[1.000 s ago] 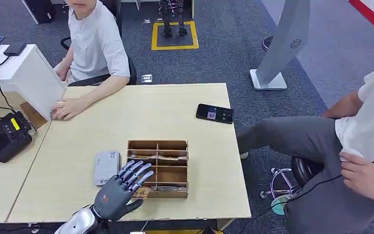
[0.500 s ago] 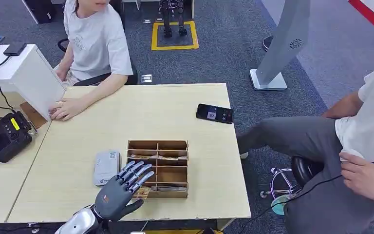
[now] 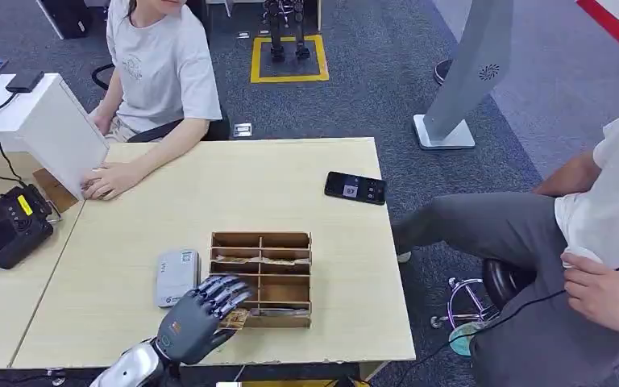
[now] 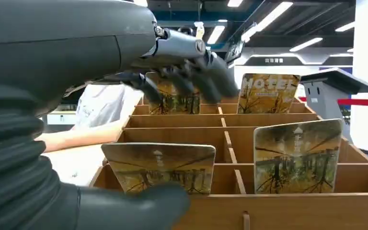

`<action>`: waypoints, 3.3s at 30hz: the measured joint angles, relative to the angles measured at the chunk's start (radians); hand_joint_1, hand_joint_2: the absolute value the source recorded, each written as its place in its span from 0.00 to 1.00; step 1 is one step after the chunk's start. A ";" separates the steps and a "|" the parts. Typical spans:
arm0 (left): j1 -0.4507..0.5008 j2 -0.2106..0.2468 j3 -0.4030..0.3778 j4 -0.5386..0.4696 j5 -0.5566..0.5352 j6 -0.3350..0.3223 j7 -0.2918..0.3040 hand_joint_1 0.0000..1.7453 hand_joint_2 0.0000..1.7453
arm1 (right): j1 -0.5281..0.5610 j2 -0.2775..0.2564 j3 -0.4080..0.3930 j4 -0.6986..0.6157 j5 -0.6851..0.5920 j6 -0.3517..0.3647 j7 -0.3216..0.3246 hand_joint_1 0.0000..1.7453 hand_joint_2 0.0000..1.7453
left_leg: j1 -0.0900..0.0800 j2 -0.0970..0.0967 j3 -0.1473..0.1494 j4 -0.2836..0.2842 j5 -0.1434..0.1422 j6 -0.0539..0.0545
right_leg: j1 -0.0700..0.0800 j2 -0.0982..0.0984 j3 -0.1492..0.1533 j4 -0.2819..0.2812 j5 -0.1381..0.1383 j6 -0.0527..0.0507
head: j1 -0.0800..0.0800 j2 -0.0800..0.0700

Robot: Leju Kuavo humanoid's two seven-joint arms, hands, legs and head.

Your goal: Pass the card to the sensor for recognition and then transmit it.

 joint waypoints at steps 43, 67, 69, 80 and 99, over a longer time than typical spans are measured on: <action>-0.333 0.172 0.215 -0.368 0.562 -0.507 -0.014 1.00 1.00 | -0.002 0.000 0.016 0.000 -0.024 0.010 -0.016 0.00 0.00 | 0.003 0.000 -0.002 0.000 0.004 -0.003 | 0.002 0.001 -0.002 0.002 0.003 -0.003 | -0.001 0.000; -0.469 0.183 0.341 -0.222 0.161 -0.289 0.182 1.00 1.00 | -0.013 0.000 0.071 -0.005 0.013 0.031 0.011 0.00 0.00 | 0.002 0.000 -0.003 0.000 0.004 -0.004 | 0.002 0.000 -0.005 0.002 0.003 -0.004 | 0.001 0.000; -0.506 0.151 0.323 -0.115 0.118 -0.261 0.211 1.00 1.00 | -0.015 0.000 0.081 -0.006 0.016 0.031 0.011 0.00 0.00 | 0.002 0.000 -0.003 0.000 0.004 -0.004 | 0.002 0.000 -0.005 0.002 0.004 -0.003 | 0.001 0.000; -0.664 0.031 0.284 0.306 0.014 -0.195 0.297 1.00 1.00 | -0.022 0.000 0.122 -0.010 0.019 0.029 -0.001 0.00 0.00 | 0.002 0.003 -0.004 0.001 0.004 -0.004 | 0.002 0.004 -0.007 0.002 0.005 -0.002 | 0.000 0.000; -0.737 -0.038 0.272 0.511 -0.035 -0.115 0.293 0.00 1.00 | -0.024 0.000 0.137 -0.010 -0.012 0.026 -0.022 0.00 0.00 | 0.002 0.002 -0.006 0.000 0.004 -0.004 | 0.002 0.004 -0.007 0.002 0.005 -0.002 | 0.001 0.000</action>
